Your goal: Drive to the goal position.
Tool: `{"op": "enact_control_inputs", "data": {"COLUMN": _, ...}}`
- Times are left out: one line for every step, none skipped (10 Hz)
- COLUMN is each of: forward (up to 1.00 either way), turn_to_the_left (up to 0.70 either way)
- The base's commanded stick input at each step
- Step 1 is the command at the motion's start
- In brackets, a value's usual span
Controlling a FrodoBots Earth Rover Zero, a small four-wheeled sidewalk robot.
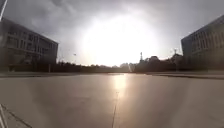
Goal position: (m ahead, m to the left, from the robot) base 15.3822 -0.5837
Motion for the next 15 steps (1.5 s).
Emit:
{"op": "enact_control_inputs", "data": {"forward": 0.7, "turn_to_the_left": 0.0}}
{"op": "enact_control_inputs", "data": {"forward": 0.7, "turn_to_the_left": 0.0}}
{"op": "enact_control_inputs", "data": {"forward": 0.7, "turn_to_the_left": 0.0}}
{"op": "enact_control_inputs", "data": {"forward": 0.7, "turn_to_the_left": 0.0}}
{"op": "enact_control_inputs", "data": {"forward": 0.7, "turn_to_the_left": 0.0}}
{"op": "enact_control_inputs", "data": {"forward": 0.7, "turn_to_the_left": 0.0}}
{"op": "enact_control_inputs", "data": {"forward": 0.7, "turn_to_the_left": 0.0}}
{"op": "enact_control_inputs", "data": {"forward": 0.7, "turn_to_the_left": 0.0}}
{"op": "enact_control_inputs", "data": {"forward": 0.7, "turn_to_the_left": 0.0}}
{"op": "enact_control_inputs", "data": {"forward": 0.7, "turn_to_the_left": 0.0}}
{"op": "enact_control_inputs", "data": {"forward": 0.7, "turn_to_the_left": 0.0}}
{"op": "enact_control_inputs", "data": {"forward": 0.7, "turn_to_the_left": 0.0}}
{"op": "enact_control_inputs", "data": {"forward": 0.7, "turn_to_the_left": 0.0}}
{"op": "enact_control_inputs", "data": {"forward": 0.7, "turn_to_the_left": 0.0}}
{"op": "enact_control_inputs", "data": {"forward": 0.7, "turn_to_the_left": 0.0}}
